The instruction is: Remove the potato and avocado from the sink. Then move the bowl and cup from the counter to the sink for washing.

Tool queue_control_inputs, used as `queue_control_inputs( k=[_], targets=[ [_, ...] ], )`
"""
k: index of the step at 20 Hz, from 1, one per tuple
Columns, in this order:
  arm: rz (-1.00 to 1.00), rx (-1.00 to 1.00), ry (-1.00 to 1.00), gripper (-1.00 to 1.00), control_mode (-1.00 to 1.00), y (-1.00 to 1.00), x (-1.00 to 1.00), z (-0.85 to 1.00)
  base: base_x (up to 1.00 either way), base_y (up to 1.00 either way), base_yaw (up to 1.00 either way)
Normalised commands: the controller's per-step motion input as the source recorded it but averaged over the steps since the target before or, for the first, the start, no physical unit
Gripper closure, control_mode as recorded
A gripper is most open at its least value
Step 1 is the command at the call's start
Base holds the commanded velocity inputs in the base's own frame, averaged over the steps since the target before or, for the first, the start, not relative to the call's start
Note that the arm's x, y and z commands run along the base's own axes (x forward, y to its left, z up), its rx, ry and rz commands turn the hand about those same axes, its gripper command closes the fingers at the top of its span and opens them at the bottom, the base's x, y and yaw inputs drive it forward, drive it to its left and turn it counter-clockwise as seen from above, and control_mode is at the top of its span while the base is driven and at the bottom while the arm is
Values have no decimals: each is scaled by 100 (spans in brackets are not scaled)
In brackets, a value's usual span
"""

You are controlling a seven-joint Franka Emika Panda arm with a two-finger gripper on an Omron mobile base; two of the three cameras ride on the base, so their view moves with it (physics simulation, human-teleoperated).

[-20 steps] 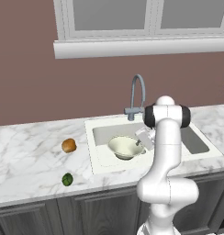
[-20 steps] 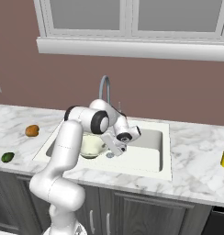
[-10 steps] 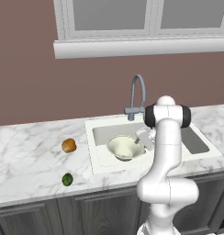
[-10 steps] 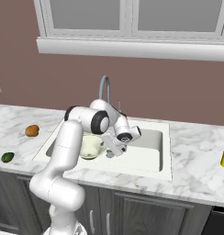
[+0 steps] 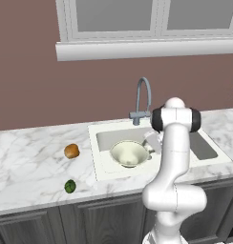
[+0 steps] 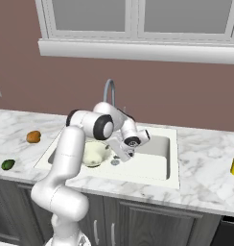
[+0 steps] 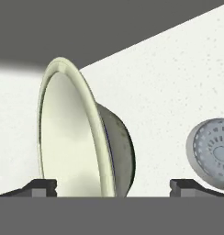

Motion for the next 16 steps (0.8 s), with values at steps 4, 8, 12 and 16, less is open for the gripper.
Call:
queue_control_inputs(
  k=[4,8,12,16],
  targets=[
    [0,0,0,-100,-100,-29,-9,25,0,0,0],
    [0,0,-2,-100,-100,-27,-8,28,0,0,0],
    [1,0,-3,-100,-100,-26,-12,30,0,0,0],
    [1,0,-4,-100,-100,-21,-18,33,0,0,0]
  ],
)
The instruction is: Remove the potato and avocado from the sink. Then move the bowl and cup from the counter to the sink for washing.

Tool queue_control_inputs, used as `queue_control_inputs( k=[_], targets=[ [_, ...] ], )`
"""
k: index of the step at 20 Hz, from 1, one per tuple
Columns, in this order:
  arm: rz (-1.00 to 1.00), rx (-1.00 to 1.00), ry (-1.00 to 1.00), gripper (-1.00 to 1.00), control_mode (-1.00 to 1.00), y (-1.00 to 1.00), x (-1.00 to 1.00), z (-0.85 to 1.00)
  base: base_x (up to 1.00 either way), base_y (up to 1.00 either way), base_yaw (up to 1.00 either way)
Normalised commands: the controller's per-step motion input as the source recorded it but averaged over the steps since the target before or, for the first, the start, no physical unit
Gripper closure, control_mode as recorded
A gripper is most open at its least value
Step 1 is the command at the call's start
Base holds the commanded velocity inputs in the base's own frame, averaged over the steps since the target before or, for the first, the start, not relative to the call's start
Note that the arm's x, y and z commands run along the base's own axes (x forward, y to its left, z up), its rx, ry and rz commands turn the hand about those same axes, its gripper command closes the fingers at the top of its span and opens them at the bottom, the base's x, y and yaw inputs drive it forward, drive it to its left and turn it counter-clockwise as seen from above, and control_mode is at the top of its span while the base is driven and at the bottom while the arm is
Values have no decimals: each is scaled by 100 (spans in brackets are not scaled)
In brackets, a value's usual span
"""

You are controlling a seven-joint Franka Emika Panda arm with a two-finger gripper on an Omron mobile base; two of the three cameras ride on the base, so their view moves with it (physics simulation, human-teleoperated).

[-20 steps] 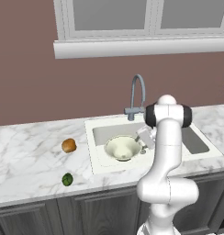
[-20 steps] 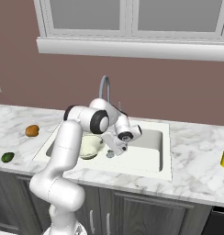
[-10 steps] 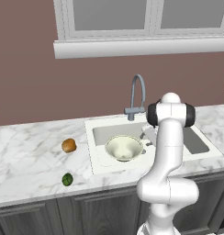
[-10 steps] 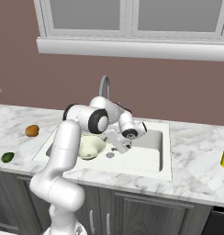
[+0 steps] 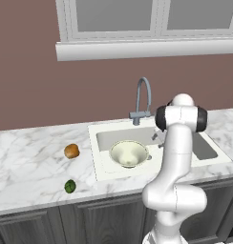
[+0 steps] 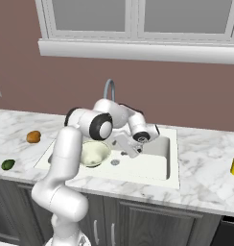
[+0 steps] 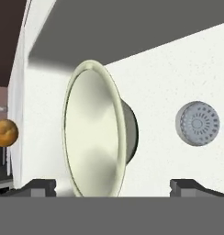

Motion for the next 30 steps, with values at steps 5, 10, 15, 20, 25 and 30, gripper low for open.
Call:
queue_control_inputs(
  k=[5,10,15,20,25,30],
  targets=[
    [1,0,-6,-100,-100,-22,-23,34,0,0,0],
    [1,-1,-14,-100,-100,-16,-30,27,0,0,0],
    [3,-6,-14,-100,-100,-12,-31,27,0,0,0],
    [9,-10,-8,-100,-100,-7,-22,37,0,0,0],
    [5,-9,0,-100,-100,-12,-26,40,0,0,0],
    [1,-12,0,-100,-100,-15,-29,38,0,0,0]
  ],
)
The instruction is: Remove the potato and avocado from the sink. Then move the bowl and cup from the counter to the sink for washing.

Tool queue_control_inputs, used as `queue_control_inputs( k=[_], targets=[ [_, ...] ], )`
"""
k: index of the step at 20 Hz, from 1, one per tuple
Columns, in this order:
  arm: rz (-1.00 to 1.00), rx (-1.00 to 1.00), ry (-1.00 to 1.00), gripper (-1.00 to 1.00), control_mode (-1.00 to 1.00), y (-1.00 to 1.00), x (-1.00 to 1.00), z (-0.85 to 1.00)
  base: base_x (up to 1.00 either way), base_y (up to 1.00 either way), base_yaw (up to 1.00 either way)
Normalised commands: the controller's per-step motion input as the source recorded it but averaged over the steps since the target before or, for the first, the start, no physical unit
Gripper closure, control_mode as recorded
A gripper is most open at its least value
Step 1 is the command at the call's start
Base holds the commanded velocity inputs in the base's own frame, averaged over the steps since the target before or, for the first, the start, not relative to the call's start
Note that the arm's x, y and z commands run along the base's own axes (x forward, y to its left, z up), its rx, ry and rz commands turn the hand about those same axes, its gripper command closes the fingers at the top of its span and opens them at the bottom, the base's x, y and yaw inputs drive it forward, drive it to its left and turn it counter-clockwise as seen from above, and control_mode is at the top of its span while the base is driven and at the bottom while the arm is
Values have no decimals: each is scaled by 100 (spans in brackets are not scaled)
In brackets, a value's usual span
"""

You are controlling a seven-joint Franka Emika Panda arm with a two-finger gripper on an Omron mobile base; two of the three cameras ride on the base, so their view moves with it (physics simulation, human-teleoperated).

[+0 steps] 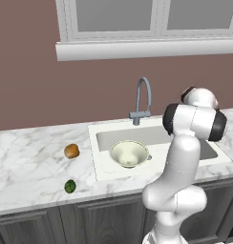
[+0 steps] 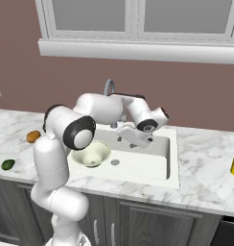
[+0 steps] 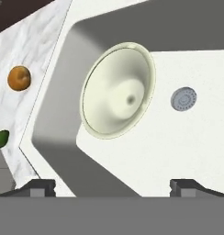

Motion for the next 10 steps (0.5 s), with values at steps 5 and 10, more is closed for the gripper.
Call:
queue_control_inputs(
  k=[5,10],
  targets=[
    [0,-14,0,-100,-100,-21,-28,37,0,0,0],
    [0,-21,0,-100,-100,-20,-29,34,0,0,0]
  ],
)
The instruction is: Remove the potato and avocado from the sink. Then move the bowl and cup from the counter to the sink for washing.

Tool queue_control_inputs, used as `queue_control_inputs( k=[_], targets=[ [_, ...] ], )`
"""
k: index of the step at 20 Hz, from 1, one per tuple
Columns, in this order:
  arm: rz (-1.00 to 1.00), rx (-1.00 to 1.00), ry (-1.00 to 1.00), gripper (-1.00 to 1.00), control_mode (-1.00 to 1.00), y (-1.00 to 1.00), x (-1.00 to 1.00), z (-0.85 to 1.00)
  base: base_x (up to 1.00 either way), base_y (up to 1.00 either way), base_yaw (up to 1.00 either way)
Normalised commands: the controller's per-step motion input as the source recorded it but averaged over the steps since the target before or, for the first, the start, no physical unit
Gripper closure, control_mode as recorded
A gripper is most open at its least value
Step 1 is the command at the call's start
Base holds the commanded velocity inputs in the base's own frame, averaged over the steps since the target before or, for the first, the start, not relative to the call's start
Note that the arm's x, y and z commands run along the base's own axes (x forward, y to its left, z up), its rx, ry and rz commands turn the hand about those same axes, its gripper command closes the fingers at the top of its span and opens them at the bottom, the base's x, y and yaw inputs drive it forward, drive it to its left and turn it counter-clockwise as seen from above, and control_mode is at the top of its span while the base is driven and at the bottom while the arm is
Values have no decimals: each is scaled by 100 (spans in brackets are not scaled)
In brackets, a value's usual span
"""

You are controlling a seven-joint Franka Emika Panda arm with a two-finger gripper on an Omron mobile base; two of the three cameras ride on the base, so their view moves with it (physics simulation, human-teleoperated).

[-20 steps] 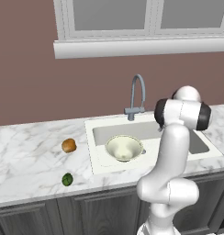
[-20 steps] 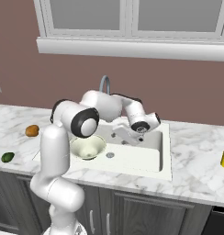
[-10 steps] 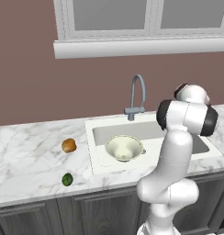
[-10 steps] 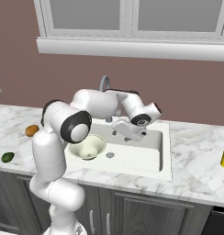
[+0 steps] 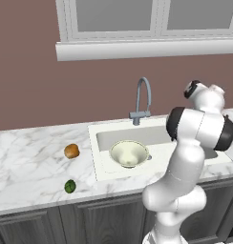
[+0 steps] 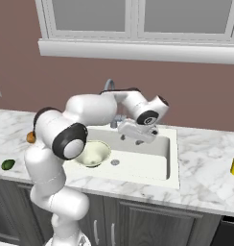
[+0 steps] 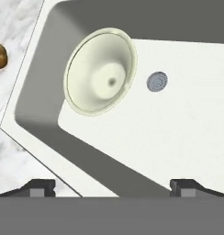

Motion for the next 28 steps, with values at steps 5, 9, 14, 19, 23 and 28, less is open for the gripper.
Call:
queue_control_inputs(
  k=[5,9,14,19,23,28],
  targets=[
    [0,-20,-1,-100,-100,-18,-29,37,0,0,0],
    [-3,-20,-1,-100,-100,-17,-30,37,0,0,0],
    [-9,-19,0,-100,-100,-22,-31,35,0,0,0],
    [-16,-21,0,-100,-100,-19,-25,32,0,0,0],
    [-21,-23,-2,-100,-100,-16,-20,30,0,0,0],
    [-17,-8,-1,-100,-100,-16,-21,28,0,0,0]
  ],
)
